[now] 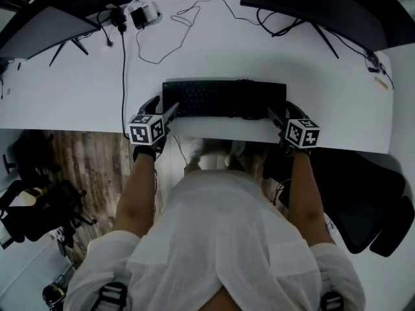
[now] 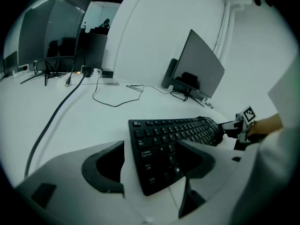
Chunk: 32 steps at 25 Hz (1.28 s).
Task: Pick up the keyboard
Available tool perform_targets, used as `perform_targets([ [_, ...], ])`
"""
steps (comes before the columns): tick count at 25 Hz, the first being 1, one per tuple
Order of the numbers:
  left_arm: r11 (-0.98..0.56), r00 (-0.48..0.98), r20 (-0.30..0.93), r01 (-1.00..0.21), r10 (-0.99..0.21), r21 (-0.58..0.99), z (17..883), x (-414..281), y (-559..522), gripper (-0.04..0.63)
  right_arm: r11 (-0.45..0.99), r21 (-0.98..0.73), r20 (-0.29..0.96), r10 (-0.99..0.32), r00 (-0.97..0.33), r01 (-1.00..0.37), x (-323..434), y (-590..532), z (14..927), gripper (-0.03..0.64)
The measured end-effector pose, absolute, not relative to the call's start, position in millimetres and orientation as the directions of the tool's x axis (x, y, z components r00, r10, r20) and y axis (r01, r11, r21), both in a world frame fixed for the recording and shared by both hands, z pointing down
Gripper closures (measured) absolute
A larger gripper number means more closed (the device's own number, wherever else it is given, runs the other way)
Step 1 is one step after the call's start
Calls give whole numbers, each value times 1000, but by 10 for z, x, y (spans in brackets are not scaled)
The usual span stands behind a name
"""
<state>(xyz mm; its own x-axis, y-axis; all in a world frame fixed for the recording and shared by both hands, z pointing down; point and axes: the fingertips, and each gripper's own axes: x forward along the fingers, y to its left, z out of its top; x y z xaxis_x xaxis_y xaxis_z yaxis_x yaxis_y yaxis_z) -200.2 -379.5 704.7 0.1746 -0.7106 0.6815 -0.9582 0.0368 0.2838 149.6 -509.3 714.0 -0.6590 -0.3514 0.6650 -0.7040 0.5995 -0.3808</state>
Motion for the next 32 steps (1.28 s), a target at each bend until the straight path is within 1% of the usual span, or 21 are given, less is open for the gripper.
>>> perform_targets([
  [6,13,209,703,-955,-680,297,7145,-1992,-3871,264,601,-396,684,-311,-659,-695,1435,-5129,7225,217],
  [10,-19,246,707,-950,-663,312,7196,-1940,-3920,261,596,-404,681,-311,-663,-695,1411,-5127,7223,215],
  [13,-7,236,696,-949,-678,316,7191,-1927,-3947,259,603,-408,673,-309,-672,-686,1364,-5111,7216,195],
  [16,3,223,685,-950,-694,312,7191,-1924,-3970,258,599,-390,674,-332,-660,-700,1373,-5135,7225,190],
  [19,-9,235,686,-949,-689,317,7199,-1919,-3962,259,595,-380,669,-352,-655,-708,1419,-5169,7238,229],
  [21,-11,235,681,-948,-694,317,7195,-1915,-3964,258,597,-391,653,-356,-668,-701,1405,-5168,7219,225],
  [23,-9,226,669,-950,-708,311,7187,-1912,-3971,258,611,-386,638,-365,-678,-691,1375,-5144,7209,206],
  [28,-5,208,666,-956,-716,293,7198,-1912,-3981,258,641,-316,649,-392,-652,-700,1336,-5115,7254,179],
  [30,-4,208,667,-956,-715,294,7203,-1910,-3981,258,636,-322,650,-390,-652,-701,1349,-5126,7258,180],
  [32,-1,205,668,-956,-716,293,7207,-1908,-3990,258,617,-344,644,-393,-656,-708,1368,-5154,7244,201],
])
